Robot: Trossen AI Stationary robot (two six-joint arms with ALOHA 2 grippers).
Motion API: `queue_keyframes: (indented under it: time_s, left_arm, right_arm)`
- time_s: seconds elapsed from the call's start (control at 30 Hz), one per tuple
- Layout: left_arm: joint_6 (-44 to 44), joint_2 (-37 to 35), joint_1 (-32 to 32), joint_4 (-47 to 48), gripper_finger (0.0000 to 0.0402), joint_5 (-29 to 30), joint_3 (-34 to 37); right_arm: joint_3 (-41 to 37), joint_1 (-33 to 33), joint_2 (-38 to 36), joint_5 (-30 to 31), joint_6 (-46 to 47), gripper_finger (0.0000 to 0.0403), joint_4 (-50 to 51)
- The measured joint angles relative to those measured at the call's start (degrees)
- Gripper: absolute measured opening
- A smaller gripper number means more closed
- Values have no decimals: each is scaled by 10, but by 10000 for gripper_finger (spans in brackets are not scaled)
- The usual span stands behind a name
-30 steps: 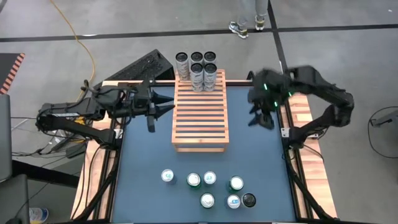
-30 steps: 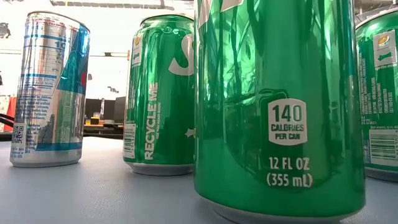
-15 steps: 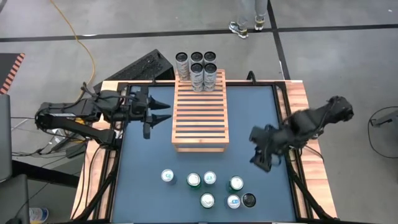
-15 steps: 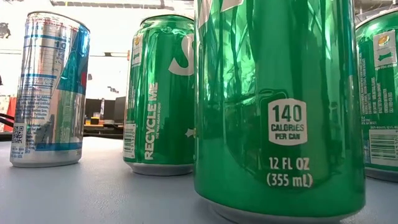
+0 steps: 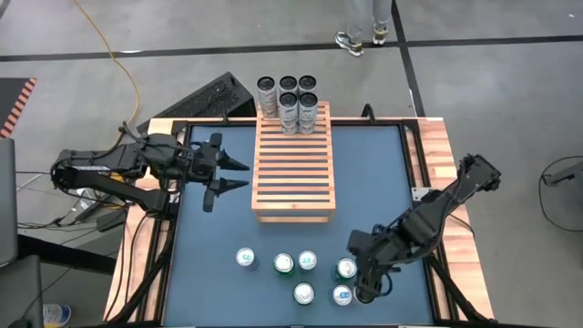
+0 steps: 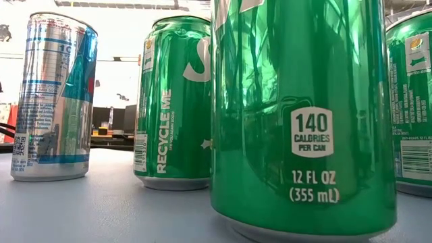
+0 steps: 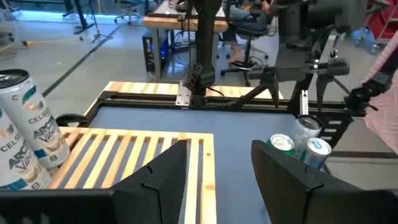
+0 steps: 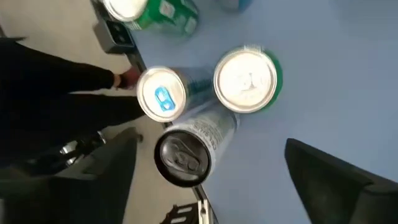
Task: Place canned beverage on shelf
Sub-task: Put the white blue soda can on the shelf aligned to the other white blue soda can
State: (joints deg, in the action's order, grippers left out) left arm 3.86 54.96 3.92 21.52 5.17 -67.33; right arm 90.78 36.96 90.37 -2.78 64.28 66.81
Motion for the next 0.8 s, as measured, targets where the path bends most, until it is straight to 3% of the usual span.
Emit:
queue_keyframes:
  time_s: [0.17, 0.8]
  left_arm:
    - [4, 0, 0, 3, 167, -17, 0]
    - [18, 4, 0, 32, 167, -39, 0]
  right_arm:
    - [0, 19, 23, -11, 15, 396, 11]
    - [2, 38, 89, -35, 23, 398, 11]
